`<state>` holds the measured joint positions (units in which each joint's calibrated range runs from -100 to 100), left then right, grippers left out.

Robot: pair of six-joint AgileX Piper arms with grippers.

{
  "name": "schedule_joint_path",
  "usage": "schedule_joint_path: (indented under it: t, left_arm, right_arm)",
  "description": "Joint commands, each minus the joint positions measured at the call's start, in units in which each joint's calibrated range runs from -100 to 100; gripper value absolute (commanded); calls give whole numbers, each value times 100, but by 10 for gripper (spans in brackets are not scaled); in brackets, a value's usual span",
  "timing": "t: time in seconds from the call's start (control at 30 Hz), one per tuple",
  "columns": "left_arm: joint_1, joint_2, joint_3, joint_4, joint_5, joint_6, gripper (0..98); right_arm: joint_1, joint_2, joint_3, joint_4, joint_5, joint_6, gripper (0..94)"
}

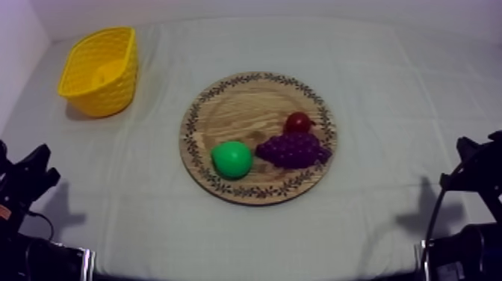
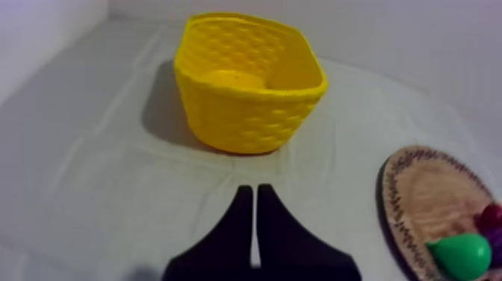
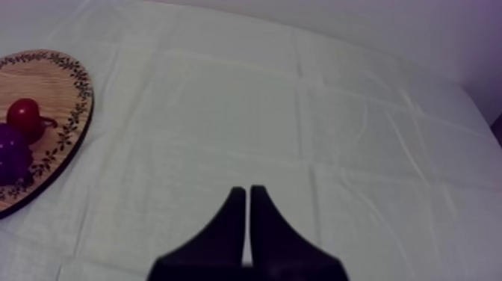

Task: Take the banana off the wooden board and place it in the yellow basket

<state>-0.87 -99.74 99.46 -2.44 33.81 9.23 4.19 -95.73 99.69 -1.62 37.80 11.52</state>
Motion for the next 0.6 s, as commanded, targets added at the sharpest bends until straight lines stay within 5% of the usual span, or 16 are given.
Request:
schedule_joint_path:
  t: [0.0, 0.57]
  left_arm:
    - [-3, 0, 3, 1, -7, 252, 1]
    - [-3, 0, 9, 2, -26, 169, 1]
  right_arm:
    - [2, -2, -3, 3, -6, -1, 3]
    - [2, -2, -3, 3, -6, -1, 3]
